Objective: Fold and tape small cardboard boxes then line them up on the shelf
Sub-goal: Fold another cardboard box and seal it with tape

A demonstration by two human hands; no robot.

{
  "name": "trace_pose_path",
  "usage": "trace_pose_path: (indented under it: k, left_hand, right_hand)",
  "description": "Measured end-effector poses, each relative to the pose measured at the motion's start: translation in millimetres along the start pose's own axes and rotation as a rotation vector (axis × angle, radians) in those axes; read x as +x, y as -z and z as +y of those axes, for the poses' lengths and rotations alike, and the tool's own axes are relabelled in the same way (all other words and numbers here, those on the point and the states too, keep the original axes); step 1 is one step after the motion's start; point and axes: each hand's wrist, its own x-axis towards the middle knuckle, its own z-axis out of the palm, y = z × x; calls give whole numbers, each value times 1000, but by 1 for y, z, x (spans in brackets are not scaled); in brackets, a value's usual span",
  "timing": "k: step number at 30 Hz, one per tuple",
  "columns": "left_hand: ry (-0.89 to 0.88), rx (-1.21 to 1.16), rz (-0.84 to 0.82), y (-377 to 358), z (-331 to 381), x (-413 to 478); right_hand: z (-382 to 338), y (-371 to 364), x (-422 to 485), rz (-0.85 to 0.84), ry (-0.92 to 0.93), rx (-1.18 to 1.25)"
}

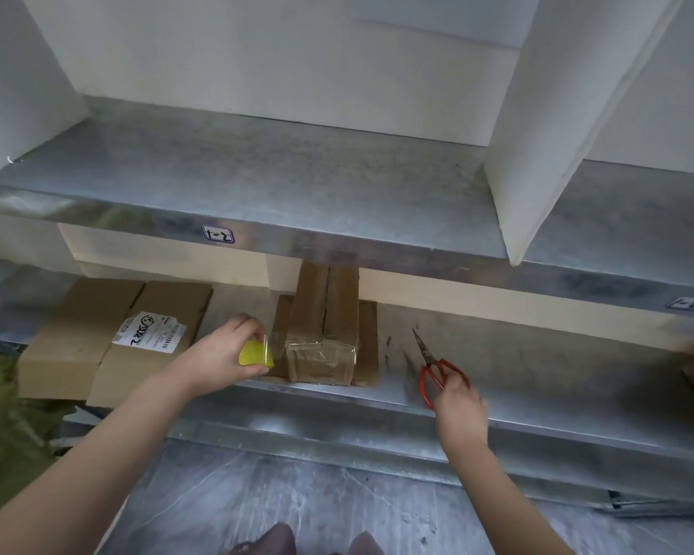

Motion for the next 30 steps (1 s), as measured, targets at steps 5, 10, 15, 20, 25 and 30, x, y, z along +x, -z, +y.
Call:
trace_pose_path:
  k: [5,10,15,20,25,30]
  left_hand:
    - [-28,5,-41,3,-6,6]
    - [-62,2,-67,6,-14,9]
    - [-78,8,-124,13,-24,11]
    - [-120,4,-171,16,-28,15]
    - [-164,-27,-187,18,-34,16]
    - [-211,-30,-208,19,-37,20]
  right_hand:
    - [-21,25,-55,150,-25,315]
    - [-55,41,-121,177,-7,515]
    - [-106,41,-155,-44,-37,684]
    - [-161,41,-162,-342,-116,1028]
    - [-196,50,-159,-541,-189,1181]
    - [-212,56,-155,-558,-271,1296]
